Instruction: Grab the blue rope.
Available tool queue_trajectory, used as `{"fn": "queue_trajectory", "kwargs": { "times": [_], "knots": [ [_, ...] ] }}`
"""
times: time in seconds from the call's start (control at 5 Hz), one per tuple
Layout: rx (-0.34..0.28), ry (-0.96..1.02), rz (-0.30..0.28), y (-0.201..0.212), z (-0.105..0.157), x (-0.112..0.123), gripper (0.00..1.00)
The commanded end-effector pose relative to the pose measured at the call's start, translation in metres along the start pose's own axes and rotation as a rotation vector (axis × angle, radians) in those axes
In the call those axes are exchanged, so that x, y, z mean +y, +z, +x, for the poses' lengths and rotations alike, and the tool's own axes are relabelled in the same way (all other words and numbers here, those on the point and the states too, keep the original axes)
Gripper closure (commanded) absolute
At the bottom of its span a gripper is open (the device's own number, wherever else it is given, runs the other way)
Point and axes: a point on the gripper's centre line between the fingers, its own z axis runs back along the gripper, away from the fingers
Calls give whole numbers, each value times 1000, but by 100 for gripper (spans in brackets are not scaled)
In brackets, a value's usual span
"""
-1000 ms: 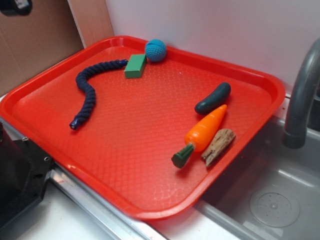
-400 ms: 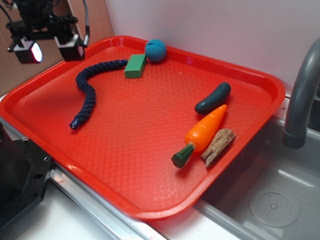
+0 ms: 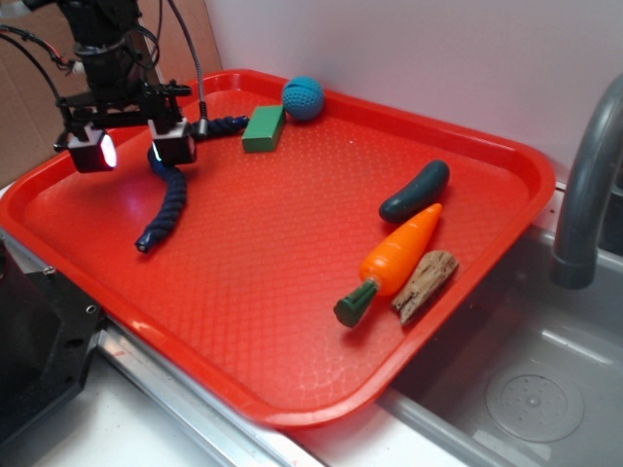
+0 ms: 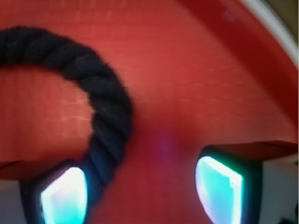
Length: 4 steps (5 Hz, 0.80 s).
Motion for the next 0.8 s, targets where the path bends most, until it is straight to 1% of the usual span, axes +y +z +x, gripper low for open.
{"fn": "queue_trajectory", "kwargs": {
  "times": [0.0,0.2,0.4,0.6],
  "knots": [
    [12,-30,12,-3,4,0,0],
    [17,-36,20,-4,3,1,0],
    [12,-30,10,-3,5,-1,100],
    [-10,-64,-107,-4,6,-3,100]
  ]
}}
